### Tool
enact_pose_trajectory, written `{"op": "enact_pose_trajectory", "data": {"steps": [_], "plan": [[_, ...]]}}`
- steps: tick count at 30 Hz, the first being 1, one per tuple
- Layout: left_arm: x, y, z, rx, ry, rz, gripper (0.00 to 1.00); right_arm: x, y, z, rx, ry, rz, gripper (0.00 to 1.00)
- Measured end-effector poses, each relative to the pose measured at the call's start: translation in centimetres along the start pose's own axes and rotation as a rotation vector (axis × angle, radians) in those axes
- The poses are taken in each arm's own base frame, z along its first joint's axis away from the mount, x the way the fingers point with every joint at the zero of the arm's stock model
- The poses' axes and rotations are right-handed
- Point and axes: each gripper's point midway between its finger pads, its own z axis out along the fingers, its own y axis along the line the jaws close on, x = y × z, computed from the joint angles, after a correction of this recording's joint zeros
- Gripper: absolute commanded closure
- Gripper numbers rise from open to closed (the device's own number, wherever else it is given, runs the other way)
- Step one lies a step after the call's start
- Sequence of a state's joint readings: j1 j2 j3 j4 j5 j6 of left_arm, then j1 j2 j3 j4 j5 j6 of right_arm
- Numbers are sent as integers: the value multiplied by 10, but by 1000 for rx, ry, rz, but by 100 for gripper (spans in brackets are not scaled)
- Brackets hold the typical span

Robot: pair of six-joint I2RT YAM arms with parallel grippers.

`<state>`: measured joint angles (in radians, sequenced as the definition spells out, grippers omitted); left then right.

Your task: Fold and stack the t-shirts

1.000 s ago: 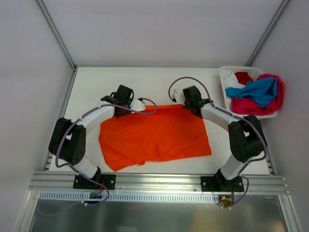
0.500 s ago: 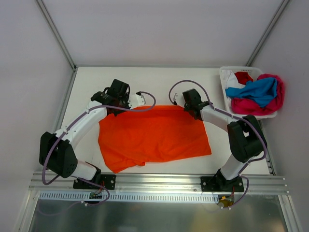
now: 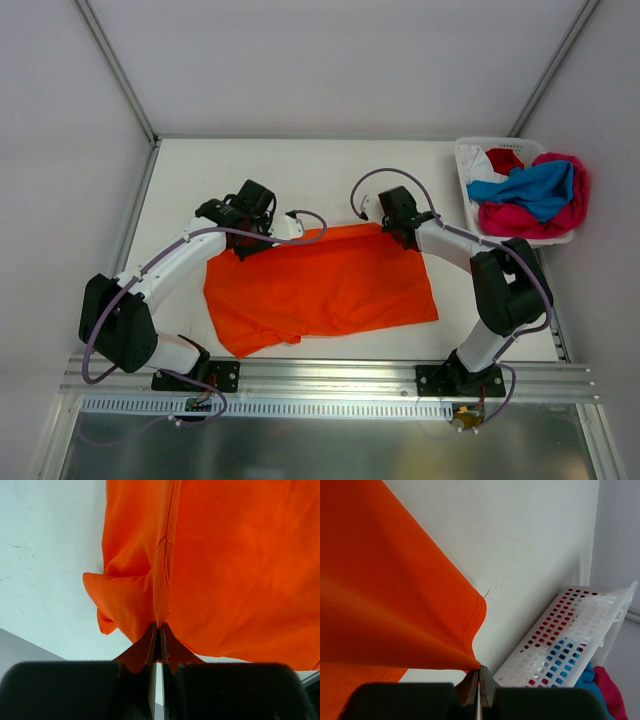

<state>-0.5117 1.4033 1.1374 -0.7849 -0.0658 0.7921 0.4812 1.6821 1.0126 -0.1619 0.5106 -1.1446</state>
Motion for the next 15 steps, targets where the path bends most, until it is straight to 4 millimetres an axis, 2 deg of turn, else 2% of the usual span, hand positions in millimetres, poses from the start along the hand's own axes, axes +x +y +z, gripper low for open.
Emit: {"op": "enact_pose_trajectory", "data": {"steps": [7,15], "plan": [[6,-13,7,32,20,-6,100,13,18,-3,-48,18,-14,100],[14,-20,9,50,51,-11,100,16,26,-35,-73,-2,1,100]]}}
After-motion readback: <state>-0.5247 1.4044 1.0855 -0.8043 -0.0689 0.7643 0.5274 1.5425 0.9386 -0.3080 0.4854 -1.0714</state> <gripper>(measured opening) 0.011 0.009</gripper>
